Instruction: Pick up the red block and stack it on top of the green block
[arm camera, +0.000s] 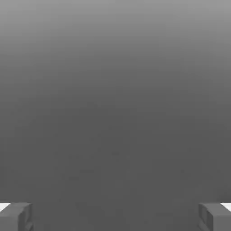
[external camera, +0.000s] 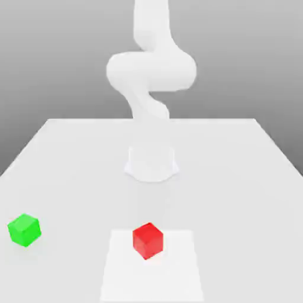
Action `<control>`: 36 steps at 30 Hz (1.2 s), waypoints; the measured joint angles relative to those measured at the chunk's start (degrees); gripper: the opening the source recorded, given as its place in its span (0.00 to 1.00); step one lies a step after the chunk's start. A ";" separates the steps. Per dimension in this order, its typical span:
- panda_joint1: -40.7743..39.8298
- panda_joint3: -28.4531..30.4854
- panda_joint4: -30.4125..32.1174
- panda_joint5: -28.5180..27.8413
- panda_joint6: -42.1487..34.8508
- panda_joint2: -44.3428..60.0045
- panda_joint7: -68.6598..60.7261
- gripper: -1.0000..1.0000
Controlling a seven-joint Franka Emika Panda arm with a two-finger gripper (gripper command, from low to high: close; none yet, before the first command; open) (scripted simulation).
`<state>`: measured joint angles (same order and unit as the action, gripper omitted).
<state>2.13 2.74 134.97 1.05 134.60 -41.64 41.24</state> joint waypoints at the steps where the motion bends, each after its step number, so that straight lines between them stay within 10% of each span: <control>1: 1.02 1.25 1.50 0.46 1.35 2.06 -2.18 0.50; 18: 9.73 10.52 26.56 -1.19 25.34 38.60 -33.32 0.50; 30: 6.02 4.35 25.39 8.34 37.30 53.11 -41.63 0.50; 31: 5.16 3.26 25.31 9.17 38.28 54.29 -42.18 0.00; 36: 5.14 3.25 25.31 9.07 38.16 54.28 -42.08 0.00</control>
<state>7.27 5.99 160.28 10.13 172.76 12.64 -0.84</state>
